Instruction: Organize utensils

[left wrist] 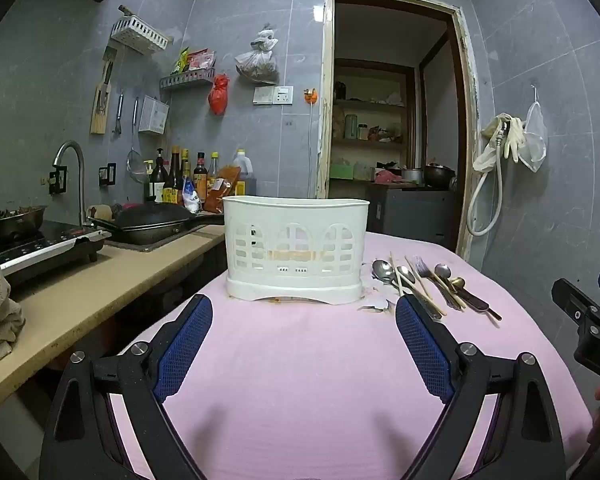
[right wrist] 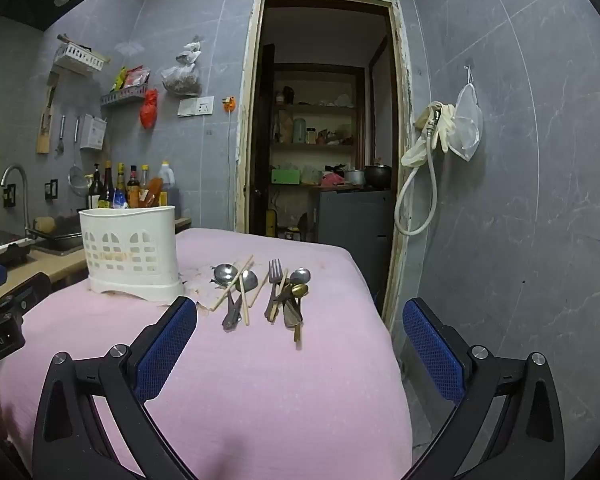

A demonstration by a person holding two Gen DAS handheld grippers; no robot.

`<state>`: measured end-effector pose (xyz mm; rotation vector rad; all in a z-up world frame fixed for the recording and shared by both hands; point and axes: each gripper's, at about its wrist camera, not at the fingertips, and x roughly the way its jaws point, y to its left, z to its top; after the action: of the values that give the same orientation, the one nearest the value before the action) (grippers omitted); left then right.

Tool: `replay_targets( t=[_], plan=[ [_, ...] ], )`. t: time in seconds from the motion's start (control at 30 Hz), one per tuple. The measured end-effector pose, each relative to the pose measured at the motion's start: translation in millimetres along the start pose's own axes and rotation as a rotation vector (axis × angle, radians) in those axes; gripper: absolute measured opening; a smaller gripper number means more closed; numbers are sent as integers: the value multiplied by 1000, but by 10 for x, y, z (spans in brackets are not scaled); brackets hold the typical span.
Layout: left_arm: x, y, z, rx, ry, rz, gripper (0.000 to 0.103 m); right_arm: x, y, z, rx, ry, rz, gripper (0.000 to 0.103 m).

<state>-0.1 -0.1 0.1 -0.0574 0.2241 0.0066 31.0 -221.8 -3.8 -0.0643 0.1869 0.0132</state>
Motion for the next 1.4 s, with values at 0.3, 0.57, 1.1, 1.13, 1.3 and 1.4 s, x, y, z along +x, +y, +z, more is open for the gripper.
replay_targets(
  t=[0.3,0.57,1.1,1.13,1.3,1.4],
  plan=[
    [42,21,-2,-10,9,-3,90,6,-1,7,1,6,2,103],
    [8,5,-3,-4,5,-2,90,6,4,12,0,8,0,103],
    [10,4,-4,-4,4,-3,90,3,16,13,-1,9,1,103],
    [11,4,-5,-3,4,-2,90,3,15,13,-1,9,1,103],
    [10,5,-4,-4,5,-2,90,1,14,16,-1,10,1,103],
    [11,5,-4,-4,5,-2,90,3,17,17,-1,10,2,103]
  ],
)
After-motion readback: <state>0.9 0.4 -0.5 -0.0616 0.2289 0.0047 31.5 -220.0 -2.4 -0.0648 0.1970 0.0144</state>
